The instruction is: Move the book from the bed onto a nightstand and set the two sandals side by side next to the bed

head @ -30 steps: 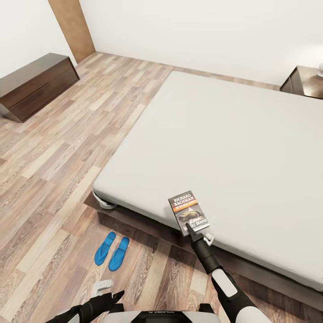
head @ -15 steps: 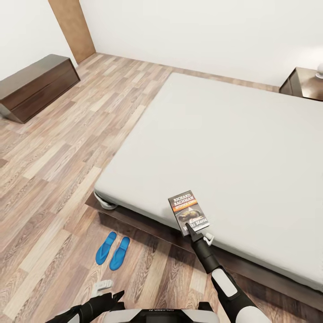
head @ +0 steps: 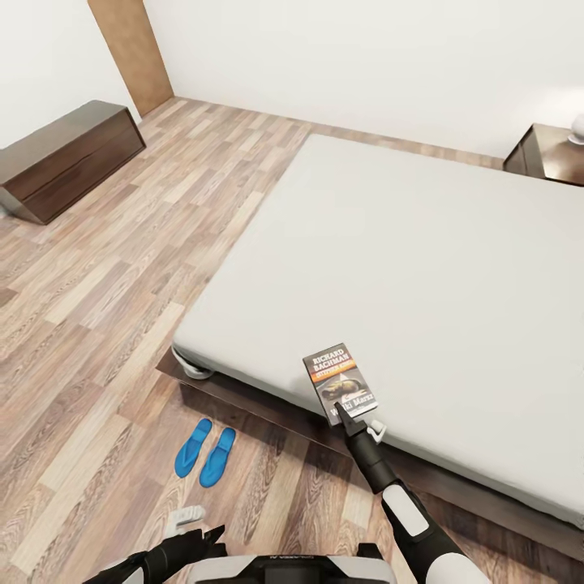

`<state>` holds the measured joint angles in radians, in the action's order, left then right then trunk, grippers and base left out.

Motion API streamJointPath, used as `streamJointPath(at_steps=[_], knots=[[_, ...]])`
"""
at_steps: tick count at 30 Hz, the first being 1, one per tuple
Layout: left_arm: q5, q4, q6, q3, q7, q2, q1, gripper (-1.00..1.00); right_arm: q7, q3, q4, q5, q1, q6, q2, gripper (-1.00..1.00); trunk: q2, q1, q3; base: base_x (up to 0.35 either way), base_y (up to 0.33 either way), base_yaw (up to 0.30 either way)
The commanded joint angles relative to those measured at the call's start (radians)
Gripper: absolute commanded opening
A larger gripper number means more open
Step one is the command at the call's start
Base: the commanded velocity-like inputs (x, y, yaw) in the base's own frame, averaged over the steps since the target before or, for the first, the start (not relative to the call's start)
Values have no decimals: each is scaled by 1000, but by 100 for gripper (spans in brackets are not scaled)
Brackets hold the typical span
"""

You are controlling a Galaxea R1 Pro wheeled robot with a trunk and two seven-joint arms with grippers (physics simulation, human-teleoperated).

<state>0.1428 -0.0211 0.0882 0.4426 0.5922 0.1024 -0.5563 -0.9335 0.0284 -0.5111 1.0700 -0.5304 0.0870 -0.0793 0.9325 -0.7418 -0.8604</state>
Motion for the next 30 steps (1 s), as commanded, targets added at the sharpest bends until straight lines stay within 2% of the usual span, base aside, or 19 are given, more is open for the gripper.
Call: streamJointPath(at_steps=[1,5,8,12,15,17,21,23,24,25,26,28,30], knots=[[11,1,7,7,1,0,0,100,-4,3,1,6,0,10,-1,-100,-7,4,3,0,0,0],[11,1,7,7,2,0,0,100,-3,-10,-1,2,0,15,0,-100,-35,19,15,0,0,0],[11,1,6,8,3,1,-1,100,-2,-53,-15,0,0,19,1,-100,-56,31,25,0,0,0],[11,1,5,8,9,4,-1,100,-1,-167,-41,-1,0,24,1,-100,-84,46,37,0,0,0],[10,0,4,8,21,7,-1,100,-1,-224,-47,-10,0,29,0,-100,-105,57,47,0,0,0],[9,-1,3,9,64,17,-1,100,-2,-240,-47,-42,0,30,0,-100,-119,65,53,0,0,0],[7,-7,-17,11,204,78,-1,100,-2,-249,-44,-153,0,31,1,-100,-147,80,65,0,0,0],[6,-32,-65,11,272,109,-2,100,-2,-250,-41,-193,0,32,1,-100,-161,88,72,0,0,0],[5,-76,-120,11,324,127,-4,100,-2,-251,-39,-208,0,32,1,-100,-168,92,75,0,0,0],[5,-95,-142,11,342,131,-4,100,-2,-251,-38,-211,0,34,1,-100,-175,96,78,0,0,0],[4,-164,-210,12,395,140,-5,100,-3,-253,-37,-218,0,54,2,-100,-182,100,81,0,0,0],[-2,-236,-286,16,463,157,-5,100,-4,-255,-38,-223,0,121,4,-100,-196,107,87,0,0,0],[-11,-257,-310,21,497,169,-4,100,-5,-256,-37,-225,0,174,5,-100,-210,115,94,0,0,0]])
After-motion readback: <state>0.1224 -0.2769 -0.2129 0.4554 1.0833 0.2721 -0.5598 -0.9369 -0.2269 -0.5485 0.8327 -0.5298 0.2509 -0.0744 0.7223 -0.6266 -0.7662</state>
